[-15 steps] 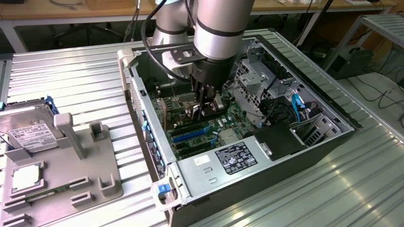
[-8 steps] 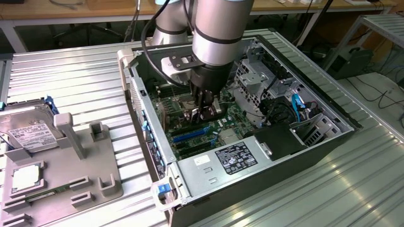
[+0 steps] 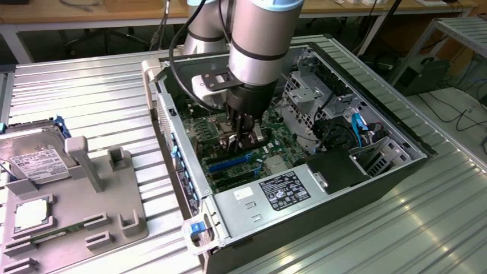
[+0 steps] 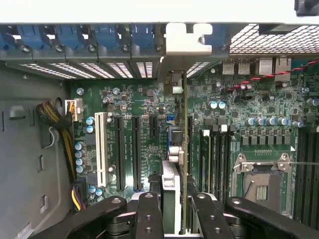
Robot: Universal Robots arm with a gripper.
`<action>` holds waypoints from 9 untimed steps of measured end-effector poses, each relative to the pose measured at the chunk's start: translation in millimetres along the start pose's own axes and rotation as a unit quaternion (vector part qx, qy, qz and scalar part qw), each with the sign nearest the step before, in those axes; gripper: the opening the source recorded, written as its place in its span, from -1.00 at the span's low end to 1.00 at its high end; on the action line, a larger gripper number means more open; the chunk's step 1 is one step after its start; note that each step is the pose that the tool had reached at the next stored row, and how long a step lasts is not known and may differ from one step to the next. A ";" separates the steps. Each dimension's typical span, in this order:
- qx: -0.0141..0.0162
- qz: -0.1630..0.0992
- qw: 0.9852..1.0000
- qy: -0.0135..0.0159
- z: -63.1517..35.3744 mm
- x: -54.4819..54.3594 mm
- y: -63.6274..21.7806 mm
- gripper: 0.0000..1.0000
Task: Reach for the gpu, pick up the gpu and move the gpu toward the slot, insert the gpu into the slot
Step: 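Insert the gpu into the slot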
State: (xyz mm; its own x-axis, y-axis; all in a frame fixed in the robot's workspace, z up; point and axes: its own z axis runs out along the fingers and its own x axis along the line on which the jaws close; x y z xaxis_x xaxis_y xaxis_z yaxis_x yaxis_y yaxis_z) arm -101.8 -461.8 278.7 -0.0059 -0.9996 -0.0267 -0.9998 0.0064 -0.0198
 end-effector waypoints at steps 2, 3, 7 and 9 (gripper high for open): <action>0.000 0.000 1.000 0.000 3.6 0.4 0.2 -0.44; 0.000 0.000 1.000 0.000 5.4 0.4 0.2 -0.44; -0.001 0.000 1.000 0.000 8.8 0.6 2.0 -0.44; -0.001 0.000 1.000 0.000 10.8 0.6 3.4 -0.44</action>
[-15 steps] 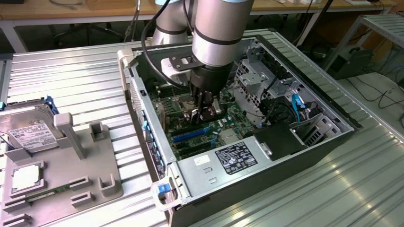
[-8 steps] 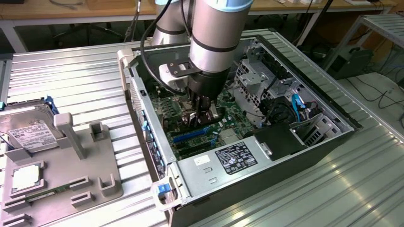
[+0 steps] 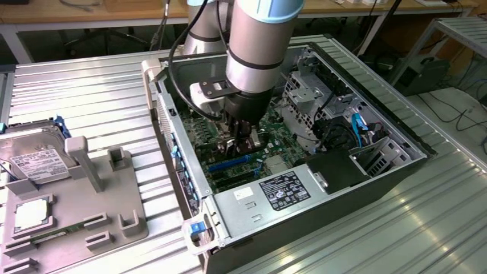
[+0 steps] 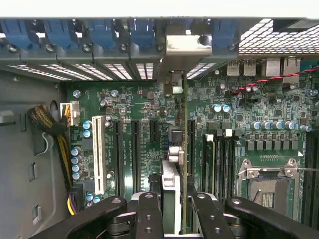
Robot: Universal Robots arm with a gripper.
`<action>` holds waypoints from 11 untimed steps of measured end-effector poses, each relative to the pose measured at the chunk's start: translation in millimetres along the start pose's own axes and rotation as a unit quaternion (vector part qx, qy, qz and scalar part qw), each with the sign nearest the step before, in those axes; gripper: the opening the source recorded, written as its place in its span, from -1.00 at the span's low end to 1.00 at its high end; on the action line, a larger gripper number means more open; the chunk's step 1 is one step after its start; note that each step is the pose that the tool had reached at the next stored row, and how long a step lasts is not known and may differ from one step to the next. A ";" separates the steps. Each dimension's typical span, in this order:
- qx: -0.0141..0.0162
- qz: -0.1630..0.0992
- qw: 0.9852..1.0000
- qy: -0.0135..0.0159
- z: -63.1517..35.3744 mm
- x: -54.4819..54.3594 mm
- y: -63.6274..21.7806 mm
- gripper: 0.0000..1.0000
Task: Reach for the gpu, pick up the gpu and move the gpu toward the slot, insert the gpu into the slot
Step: 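Insert the gpu into the slot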
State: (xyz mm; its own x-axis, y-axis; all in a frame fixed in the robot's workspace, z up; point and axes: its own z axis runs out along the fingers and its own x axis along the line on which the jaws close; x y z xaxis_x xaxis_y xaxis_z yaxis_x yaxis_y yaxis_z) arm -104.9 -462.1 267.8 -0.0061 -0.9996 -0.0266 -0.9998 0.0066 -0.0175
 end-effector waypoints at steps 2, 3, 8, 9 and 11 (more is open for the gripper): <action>0.000 0.000 1.000 0.000 1.7 0.0 1.2 -0.44; 0.000 0.000 1.000 0.000 2.5 0.1 1.5 -0.44; 0.000 0.000 1.000 0.000 8.2 0.2 2.2 -0.44; 0.000 0.000 1.000 0.000 9.6 0.3 2.3 -0.44; 0.000 0.000 1.000 0.000 11.7 0.3 2.5 -0.44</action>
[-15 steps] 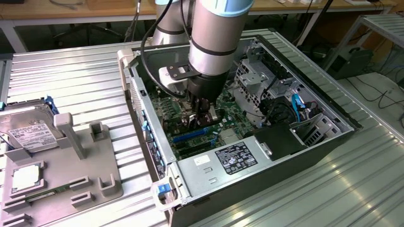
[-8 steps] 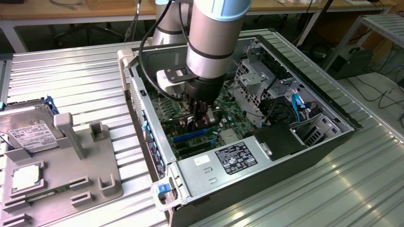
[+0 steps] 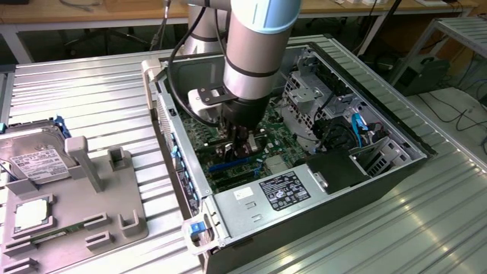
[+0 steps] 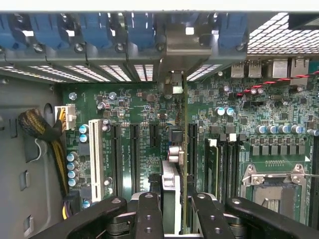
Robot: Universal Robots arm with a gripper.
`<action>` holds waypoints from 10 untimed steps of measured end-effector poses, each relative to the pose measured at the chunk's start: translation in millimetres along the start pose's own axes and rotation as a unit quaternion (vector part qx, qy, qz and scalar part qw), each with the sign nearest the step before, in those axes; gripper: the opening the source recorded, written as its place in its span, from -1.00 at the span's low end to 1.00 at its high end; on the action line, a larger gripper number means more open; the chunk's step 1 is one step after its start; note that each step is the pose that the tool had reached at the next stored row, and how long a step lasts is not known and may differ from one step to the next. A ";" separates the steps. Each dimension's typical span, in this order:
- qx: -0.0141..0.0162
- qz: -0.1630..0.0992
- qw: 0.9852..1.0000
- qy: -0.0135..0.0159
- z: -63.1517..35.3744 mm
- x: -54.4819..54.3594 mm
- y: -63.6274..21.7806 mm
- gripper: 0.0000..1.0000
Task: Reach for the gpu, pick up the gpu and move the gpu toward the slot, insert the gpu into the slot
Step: 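Insert the gpu into the slot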
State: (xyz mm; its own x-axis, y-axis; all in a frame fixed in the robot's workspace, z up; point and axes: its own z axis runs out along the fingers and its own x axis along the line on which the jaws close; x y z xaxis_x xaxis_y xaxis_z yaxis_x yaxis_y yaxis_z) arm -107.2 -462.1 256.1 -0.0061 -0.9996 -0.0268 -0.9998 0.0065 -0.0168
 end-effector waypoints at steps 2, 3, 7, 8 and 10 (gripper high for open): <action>0.000 0.000 1.000 0.000 2.0 0.0 0.3 -0.44; 0.000 0.000 1.000 0.000 3.0 0.1 0.6 -0.44; 0.000 0.000 1.000 0.000 3.3 0.1 0.8 -0.44; 0.000 0.000 1.000 0.000 3.3 0.1 0.8 -0.44; 0.000 0.000 1.000 0.000 3.9 -0.2 0.7 -0.44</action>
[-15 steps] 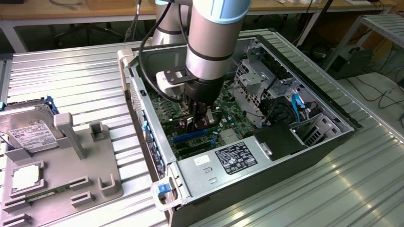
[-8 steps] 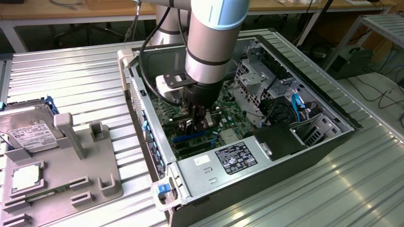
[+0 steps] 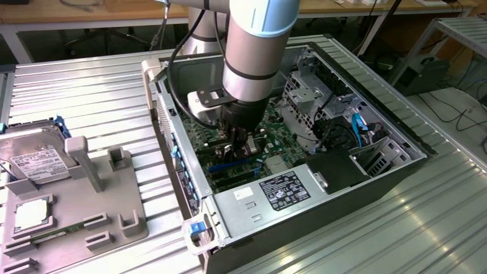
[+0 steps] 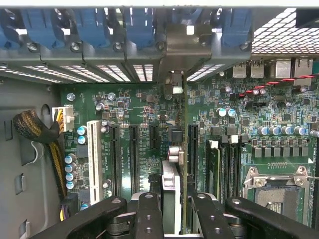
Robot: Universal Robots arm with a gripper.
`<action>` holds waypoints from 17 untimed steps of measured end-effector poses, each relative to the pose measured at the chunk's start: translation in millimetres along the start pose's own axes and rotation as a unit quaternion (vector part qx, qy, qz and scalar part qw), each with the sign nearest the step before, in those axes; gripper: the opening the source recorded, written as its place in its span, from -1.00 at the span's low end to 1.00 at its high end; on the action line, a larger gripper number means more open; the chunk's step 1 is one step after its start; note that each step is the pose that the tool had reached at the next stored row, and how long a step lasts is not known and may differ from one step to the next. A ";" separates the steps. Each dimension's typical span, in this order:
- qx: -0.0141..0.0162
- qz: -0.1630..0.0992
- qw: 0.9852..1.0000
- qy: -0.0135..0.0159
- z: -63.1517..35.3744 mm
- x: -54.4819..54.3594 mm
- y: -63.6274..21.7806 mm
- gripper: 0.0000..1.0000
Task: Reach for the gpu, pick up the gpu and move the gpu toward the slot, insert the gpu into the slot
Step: 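Insert the gpu into the slot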
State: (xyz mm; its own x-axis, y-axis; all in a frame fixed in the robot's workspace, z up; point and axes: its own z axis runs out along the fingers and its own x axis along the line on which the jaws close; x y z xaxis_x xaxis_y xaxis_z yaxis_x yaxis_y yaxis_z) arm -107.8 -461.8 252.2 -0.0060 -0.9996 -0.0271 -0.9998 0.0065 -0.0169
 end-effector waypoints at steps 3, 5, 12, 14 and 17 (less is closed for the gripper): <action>0.000 0.000 1.000 0.000 0.8 -0.9 0.0 -0.44; 0.000 0.000 1.000 0.000 0.8 -0.9 0.0 -0.44; 0.000 0.000 1.000 0.000 1.2 -0.7 -1.1 -0.44; 0.000 0.000 1.000 0.000 1.8 -0.7 0.6 -0.44; 0.000 0.000 1.000 0.000 2.1 -1.0 0.7 -0.44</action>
State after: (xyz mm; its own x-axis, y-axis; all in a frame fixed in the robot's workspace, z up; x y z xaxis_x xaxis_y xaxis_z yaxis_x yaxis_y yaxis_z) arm -108.5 -460.8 250.1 -0.0069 -0.9996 -0.0273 -0.9998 0.0073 -0.0163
